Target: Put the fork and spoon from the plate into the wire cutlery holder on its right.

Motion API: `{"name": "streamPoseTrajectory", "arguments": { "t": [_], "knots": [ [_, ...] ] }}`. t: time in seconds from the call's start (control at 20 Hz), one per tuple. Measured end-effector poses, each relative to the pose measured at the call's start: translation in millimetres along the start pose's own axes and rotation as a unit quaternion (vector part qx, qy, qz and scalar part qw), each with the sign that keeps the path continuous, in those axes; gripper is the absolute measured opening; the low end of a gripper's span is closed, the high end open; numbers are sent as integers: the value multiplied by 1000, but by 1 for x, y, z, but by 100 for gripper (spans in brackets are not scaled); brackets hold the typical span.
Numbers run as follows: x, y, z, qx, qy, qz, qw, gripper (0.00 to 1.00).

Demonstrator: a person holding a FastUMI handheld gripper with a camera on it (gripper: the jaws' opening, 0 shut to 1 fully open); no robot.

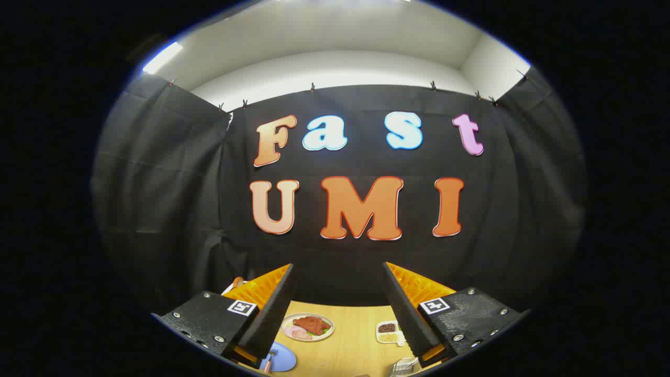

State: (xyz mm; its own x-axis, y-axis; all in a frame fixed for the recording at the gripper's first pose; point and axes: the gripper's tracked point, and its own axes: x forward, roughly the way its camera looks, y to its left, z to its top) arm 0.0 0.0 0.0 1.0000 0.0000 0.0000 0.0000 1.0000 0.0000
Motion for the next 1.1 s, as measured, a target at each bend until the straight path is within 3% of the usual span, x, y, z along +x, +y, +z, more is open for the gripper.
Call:
{"name": "streamPoseTrajectory", "arguments": {
  "t": [0.15,0.55,0.75,1.1],
  "knots": [
    [-14,-11,13,21,-47,-77,996,97],
    [-11,29,4,-11,-23,-31,999,98],
    [-9,20,29,-12,-72,-45,996,97],
    [-2,1,-2,-15,-37,-70,997,98]
  ]
}}
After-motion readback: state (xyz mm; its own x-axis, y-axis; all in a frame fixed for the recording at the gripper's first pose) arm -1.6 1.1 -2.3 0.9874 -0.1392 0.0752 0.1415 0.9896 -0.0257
